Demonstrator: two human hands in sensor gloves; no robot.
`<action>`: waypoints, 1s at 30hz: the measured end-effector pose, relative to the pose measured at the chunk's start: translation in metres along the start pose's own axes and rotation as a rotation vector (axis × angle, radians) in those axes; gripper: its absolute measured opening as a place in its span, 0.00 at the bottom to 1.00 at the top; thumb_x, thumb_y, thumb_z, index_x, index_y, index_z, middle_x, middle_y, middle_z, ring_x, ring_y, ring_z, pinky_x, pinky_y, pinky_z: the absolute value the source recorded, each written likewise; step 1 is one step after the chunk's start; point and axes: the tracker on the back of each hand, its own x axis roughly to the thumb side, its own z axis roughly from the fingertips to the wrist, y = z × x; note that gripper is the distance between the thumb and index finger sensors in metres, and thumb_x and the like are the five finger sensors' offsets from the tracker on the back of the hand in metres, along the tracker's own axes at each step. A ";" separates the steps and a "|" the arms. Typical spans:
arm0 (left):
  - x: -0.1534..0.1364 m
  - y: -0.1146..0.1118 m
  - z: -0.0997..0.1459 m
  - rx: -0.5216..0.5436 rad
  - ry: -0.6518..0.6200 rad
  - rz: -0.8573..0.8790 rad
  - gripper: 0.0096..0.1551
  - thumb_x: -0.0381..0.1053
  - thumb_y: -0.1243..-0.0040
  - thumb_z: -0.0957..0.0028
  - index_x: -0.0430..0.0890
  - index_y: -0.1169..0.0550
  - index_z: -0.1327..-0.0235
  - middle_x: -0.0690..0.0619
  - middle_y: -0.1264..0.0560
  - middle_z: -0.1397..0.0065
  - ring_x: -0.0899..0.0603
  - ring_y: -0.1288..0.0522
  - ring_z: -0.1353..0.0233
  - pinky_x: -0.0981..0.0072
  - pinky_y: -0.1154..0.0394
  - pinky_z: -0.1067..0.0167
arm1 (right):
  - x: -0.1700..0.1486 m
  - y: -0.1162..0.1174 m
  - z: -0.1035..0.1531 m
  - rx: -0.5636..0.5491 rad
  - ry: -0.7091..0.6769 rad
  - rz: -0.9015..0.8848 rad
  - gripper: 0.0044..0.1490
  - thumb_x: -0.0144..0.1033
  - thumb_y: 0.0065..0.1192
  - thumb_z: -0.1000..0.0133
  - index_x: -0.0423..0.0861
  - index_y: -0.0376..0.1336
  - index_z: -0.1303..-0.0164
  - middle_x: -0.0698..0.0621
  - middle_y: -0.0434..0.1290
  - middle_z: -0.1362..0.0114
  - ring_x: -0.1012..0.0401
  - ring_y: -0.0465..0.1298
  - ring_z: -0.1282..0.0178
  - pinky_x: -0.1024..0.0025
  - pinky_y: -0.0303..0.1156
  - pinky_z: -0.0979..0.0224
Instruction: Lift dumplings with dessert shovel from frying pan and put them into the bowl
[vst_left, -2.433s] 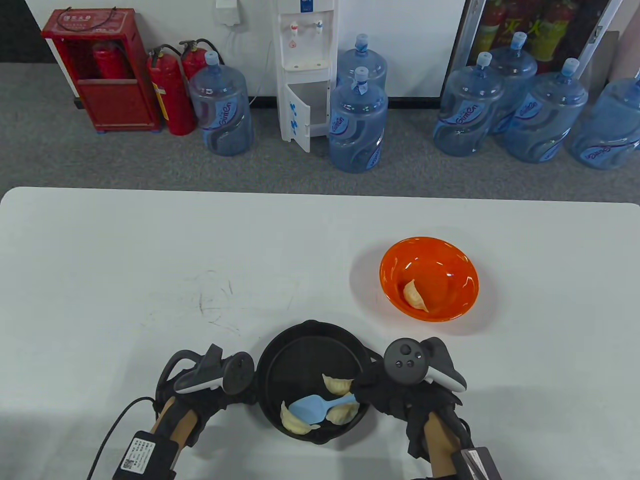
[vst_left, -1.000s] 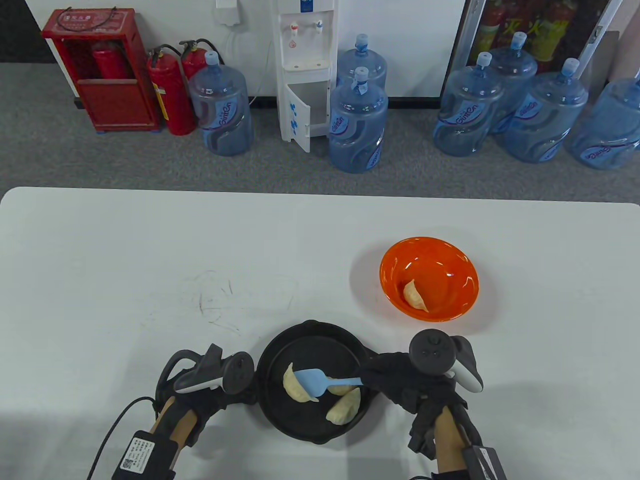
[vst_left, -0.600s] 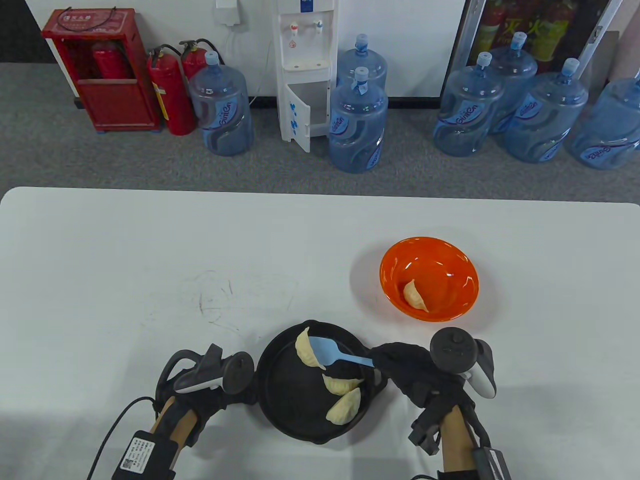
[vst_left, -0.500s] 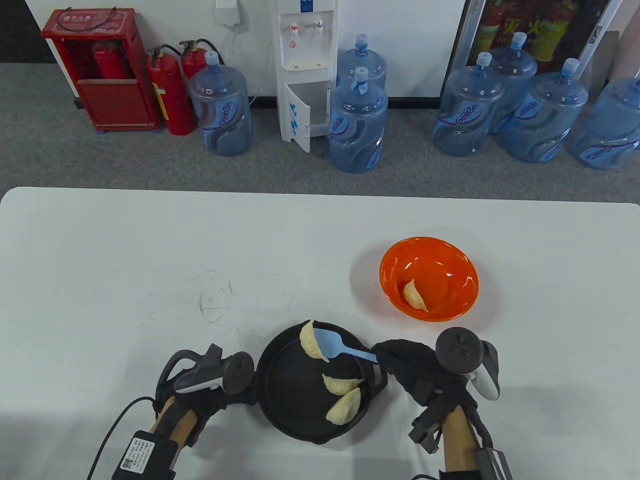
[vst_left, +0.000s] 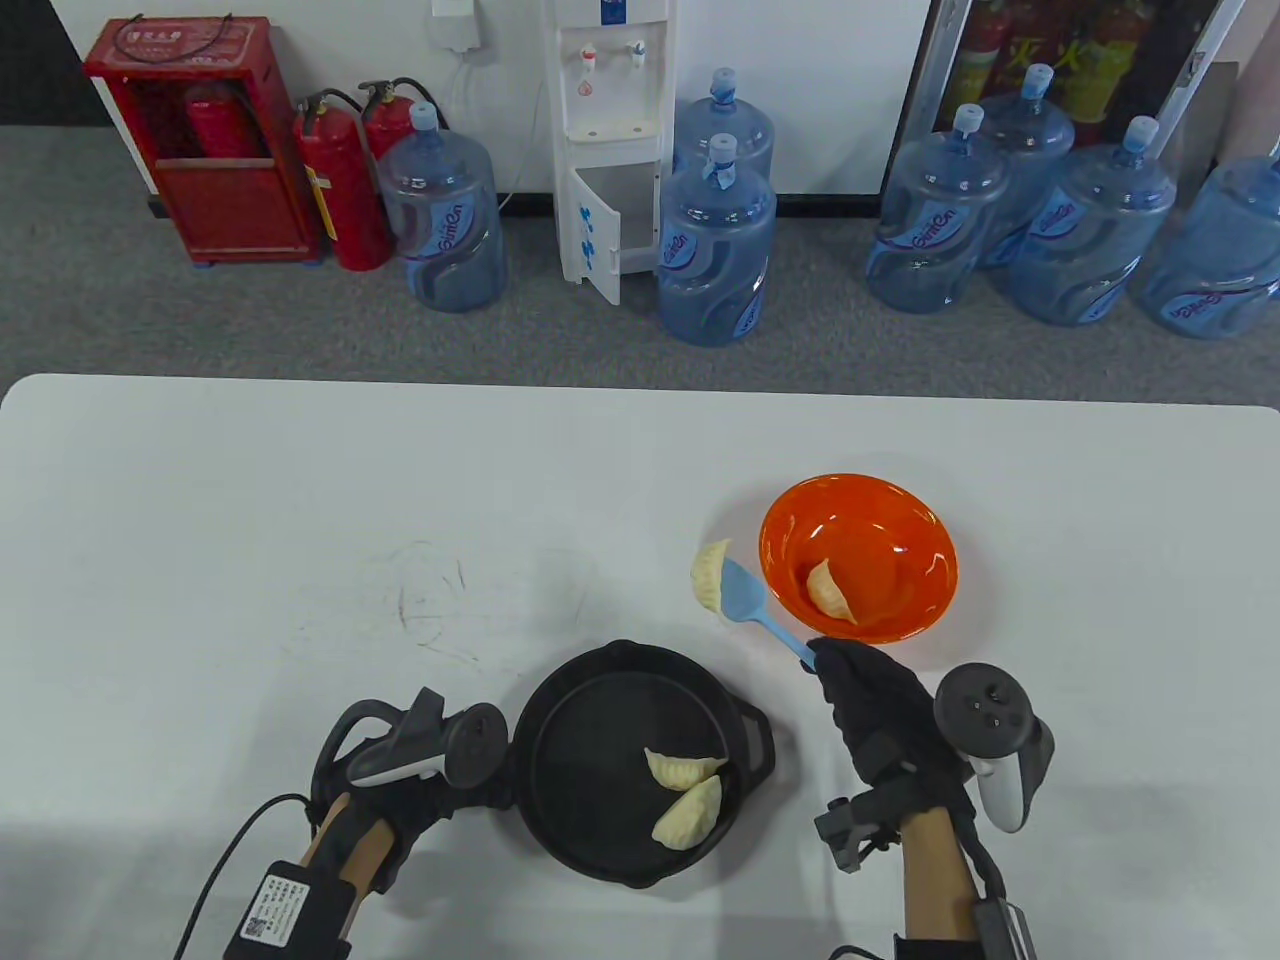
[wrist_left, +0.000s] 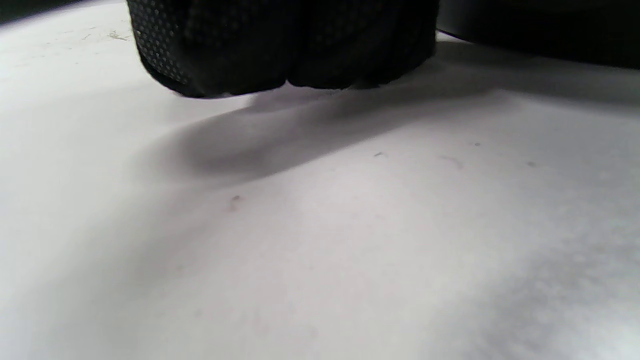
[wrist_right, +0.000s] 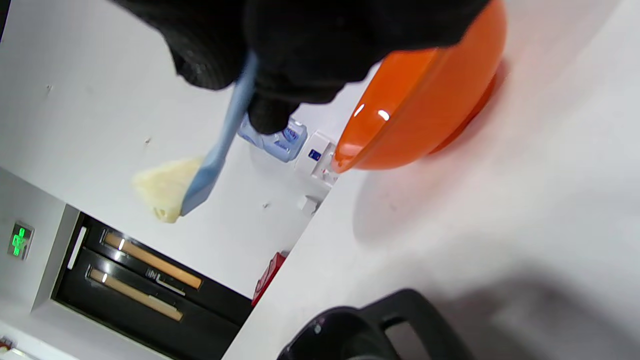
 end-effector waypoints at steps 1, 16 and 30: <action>0.000 0.000 0.000 0.000 0.000 0.000 0.36 0.73 0.54 0.63 0.52 0.21 0.53 0.56 0.20 0.59 0.49 0.18 0.61 0.44 0.25 0.32 | -0.001 -0.001 0.000 -0.007 0.005 -0.001 0.29 0.46 0.55 0.31 0.42 0.70 0.27 0.44 0.76 0.38 0.66 0.77 0.61 0.70 0.77 0.58; -0.001 0.000 0.000 -0.006 -0.006 0.002 0.36 0.73 0.54 0.63 0.52 0.21 0.53 0.56 0.20 0.59 0.49 0.18 0.61 0.44 0.25 0.31 | -0.004 -0.013 -0.003 -0.095 0.103 -0.001 0.28 0.45 0.55 0.31 0.42 0.70 0.27 0.43 0.76 0.38 0.66 0.77 0.62 0.70 0.77 0.59; -0.001 0.000 -0.001 -0.013 -0.011 0.006 0.36 0.73 0.54 0.63 0.52 0.21 0.53 0.56 0.19 0.59 0.49 0.18 0.61 0.44 0.25 0.31 | -0.015 -0.037 -0.035 -0.129 0.240 0.195 0.28 0.45 0.55 0.30 0.42 0.70 0.27 0.43 0.76 0.38 0.66 0.77 0.62 0.70 0.77 0.59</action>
